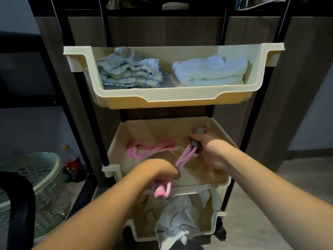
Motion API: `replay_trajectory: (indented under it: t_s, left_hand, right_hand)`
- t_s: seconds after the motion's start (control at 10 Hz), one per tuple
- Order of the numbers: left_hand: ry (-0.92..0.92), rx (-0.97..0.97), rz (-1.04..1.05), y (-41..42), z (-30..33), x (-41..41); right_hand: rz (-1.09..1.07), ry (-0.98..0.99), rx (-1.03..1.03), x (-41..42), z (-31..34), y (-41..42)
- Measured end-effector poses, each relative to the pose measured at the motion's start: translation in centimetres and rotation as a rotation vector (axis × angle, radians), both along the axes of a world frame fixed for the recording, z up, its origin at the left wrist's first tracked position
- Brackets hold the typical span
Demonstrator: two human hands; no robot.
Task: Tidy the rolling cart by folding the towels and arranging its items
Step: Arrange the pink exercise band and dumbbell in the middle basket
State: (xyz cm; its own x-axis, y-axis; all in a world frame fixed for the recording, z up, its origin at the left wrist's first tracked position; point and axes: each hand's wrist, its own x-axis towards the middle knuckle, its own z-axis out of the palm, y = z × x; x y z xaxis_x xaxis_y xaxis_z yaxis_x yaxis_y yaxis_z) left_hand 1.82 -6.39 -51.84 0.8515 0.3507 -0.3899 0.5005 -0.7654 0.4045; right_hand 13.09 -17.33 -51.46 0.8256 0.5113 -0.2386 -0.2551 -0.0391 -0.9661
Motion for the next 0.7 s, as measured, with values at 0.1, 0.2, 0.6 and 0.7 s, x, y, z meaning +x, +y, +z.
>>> replay_trajectory:
  t_s: [0.1, 0.2, 0.6, 0.7]
  left_hand:
    - [-0.203, 0.469, -0.102, 4.2, 0.8, 2.1]
    - [-0.311, 0.787, -0.196, 8.4, 0.0, 4.1]
    - [-0.141, 0.851, -0.03, 15.7, -8.0, 11.2]
    - [-0.14, 0.704, -0.215, 14.1, -6.2, 10.3]
  right_hand:
    - [0.067, -0.233, -0.043, 1.6, -0.9, 0.5]
    - [0.09, -0.473, -0.175, 2.7, -2.2, 2.4]
    - [0.159, -0.762, -0.518, 9.2, -9.7, 13.2]
    - [-0.005, -1.034, -0.763, 9.3, -10.2, 14.9]
